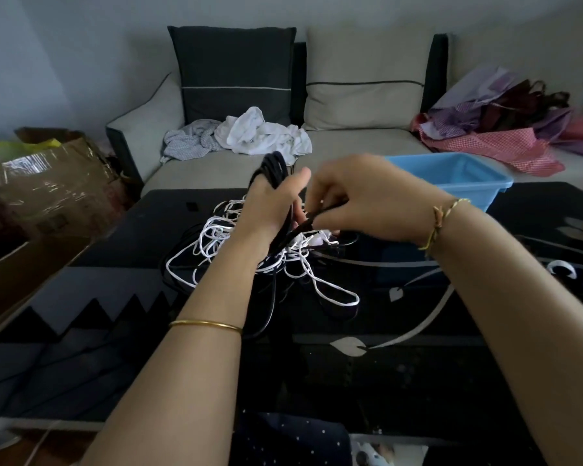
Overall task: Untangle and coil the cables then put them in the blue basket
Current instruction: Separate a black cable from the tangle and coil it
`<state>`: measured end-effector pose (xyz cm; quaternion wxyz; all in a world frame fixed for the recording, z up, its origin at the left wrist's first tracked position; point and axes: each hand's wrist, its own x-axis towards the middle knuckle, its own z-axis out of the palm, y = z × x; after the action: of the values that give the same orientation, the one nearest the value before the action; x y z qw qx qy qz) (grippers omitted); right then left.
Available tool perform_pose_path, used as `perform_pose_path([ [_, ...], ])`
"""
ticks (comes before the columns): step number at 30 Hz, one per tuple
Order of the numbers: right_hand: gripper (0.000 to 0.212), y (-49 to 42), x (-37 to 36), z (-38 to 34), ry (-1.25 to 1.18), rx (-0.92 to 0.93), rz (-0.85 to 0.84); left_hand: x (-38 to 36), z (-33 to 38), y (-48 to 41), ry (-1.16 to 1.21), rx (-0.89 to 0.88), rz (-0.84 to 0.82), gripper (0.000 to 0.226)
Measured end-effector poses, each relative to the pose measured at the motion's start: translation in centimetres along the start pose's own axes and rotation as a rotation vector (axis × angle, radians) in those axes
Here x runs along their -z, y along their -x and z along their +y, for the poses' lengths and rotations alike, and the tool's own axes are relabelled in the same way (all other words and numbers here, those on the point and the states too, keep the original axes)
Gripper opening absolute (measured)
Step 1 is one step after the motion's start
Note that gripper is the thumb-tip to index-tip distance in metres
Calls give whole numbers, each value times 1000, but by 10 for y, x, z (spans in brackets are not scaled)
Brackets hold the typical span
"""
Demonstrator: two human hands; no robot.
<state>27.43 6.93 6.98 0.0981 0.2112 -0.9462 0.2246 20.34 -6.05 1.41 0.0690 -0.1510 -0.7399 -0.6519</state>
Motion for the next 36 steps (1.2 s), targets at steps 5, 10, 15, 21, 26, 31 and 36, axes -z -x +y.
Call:
perform_pose_path([
  [5, 18, -4, 4, 17, -33, 49, 226, -1, 2, 8, 30, 204, -372, 56],
  [10, 11, -6, 7, 37, -124, 111, 373, 1, 6, 9, 382, 334, -586, 66],
  [15, 15, -9, -9, 49, -322, 138, 449, 3, 6, 9, 562, 344, -777, 47],
  [21, 20, -7, -32, 65, -760, -37, 447, 6, 1, 4, 775, 401, -857, 24],
  [26, 27, -1, -36, 72, -1017, -151, 235, 6, -5, 3, 851, 392, -951, 24],
  [31, 30, 4, -41, 79, -1328, -114, 104, 4, -8, 4, 868, 430, -989, 24],
  [36, 21, 2, -49, 83, -1317, -155, 196, -1, -6, 7, 790, 529, -797, 32],
])
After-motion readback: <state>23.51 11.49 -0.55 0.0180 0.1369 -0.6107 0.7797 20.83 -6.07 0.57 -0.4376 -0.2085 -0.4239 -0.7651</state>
